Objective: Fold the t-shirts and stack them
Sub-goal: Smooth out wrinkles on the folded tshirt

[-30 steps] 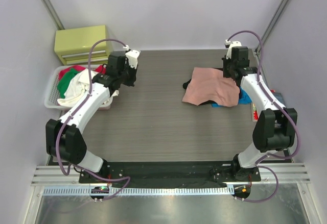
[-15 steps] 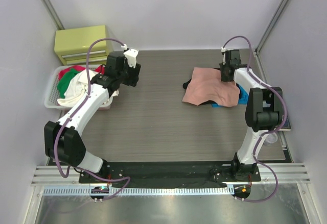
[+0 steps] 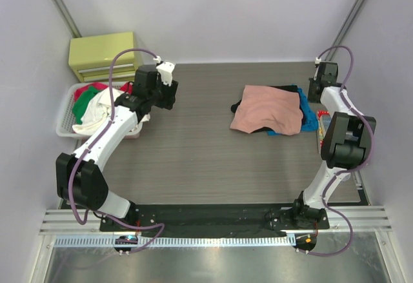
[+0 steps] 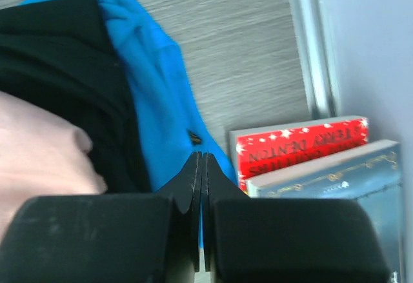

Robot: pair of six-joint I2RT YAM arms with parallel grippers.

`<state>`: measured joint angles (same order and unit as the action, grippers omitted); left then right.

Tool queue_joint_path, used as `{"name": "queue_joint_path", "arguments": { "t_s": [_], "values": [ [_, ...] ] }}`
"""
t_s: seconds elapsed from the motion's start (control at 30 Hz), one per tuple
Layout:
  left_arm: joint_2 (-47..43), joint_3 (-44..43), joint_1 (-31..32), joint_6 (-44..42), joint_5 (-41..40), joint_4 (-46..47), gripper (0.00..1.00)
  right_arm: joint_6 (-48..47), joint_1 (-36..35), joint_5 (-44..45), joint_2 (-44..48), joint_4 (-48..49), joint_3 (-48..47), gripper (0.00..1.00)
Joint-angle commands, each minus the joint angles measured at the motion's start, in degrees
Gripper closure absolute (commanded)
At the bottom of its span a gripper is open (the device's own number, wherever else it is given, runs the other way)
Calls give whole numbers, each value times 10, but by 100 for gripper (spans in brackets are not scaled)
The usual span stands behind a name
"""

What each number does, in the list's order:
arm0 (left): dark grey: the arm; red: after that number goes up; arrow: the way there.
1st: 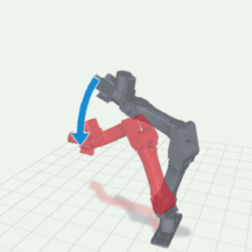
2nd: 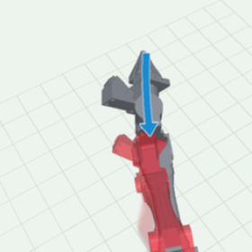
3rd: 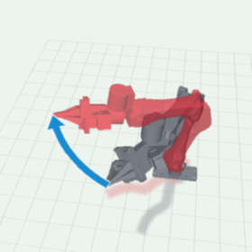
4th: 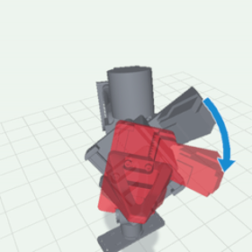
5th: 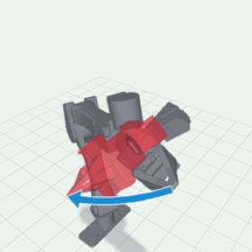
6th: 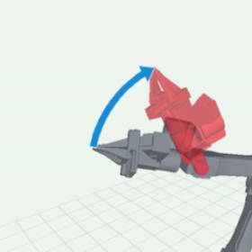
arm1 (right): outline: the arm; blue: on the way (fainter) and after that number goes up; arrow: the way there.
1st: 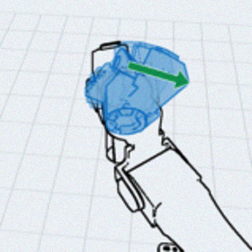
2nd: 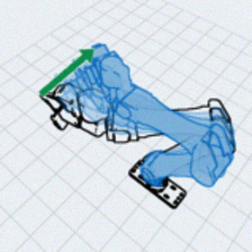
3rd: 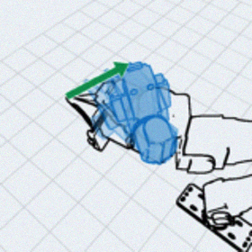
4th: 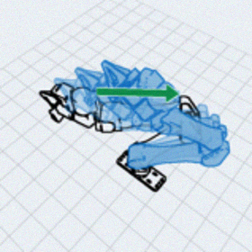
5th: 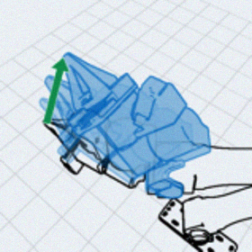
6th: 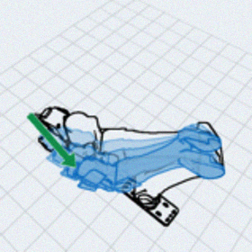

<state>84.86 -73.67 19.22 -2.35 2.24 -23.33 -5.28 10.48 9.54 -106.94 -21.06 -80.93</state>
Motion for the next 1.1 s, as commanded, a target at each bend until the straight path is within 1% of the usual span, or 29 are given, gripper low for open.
{"name": "queue_joint_path", "arguments": {
  "t_s": [0.0,0.1,0.13,0.17,0.23,0.27,0.3,0.33,0.37,0.43,0.53,0.63,0.67,0.7,0.83,0.87,0.93,0.97,1.07],
  "values": [
    [-2,1,-1,-7,7,26,46,-5,2,-26,59,20,17,99],
    [-5,8,-1,-14,2,27,46,1,-5,-45,109,46,58,99],
    [-6,11,-1,-15,-1,29,46,1,-12,-46,154,49,71,99],
    [-8,13,-1,-16,-2,31,46,0,-19,-53,176,49,84,99],
    [-10,18,-1,-17,-4,34,46,-3,-56,-68,232,24,119,99],
    [-7,17,-1,-16,-4,35,46,-5,-72,-71,245,14,144,99],
    [-5,13,-1,-13,-4,34,46,-2,-103,-77,259,-6,156,99],
    [-3,12,-1,-13,-2,32,46,10,-105,-87,274,-12,168,99],
    [-1,12,-1,-12,-2,31,46,18,-131,-111,277,-17,187,99],
    [0,9,0,-13,-1,30,45,27,-153,-129,271,-22,198,99],
    [0,10,0,-13,0,29,45,33,-163,-130,228,-10,194,99],
    [0,7,-1,-13,1,27,45,31,-163,-135,158,-6,150,99],
    [1,5,-1,-13,0,23,45,30,-163,-136,141,-7,120,99],
    [1,5,0,-13,0,22,45,27,-162,-136,105,-10,105,99],
    [0,5,-1,-16,-1,21,45,30,-162,-122,36,-10,37,99],
    [0,5,-1,-17,-1,20,45,31,-163,-119,23,-16,14,99],
    [0,5,-1,-18,-2,21,45,34,-162,-114,-32,-36,-13,99],
    [1,4,-1,-16,-2,20,45,38,-162,-116,-49,-63,-43,99],
    [4,2,-1,-18,-1,19,45,44,-161,-145,-109,-99,-73,99]
  ]
}}
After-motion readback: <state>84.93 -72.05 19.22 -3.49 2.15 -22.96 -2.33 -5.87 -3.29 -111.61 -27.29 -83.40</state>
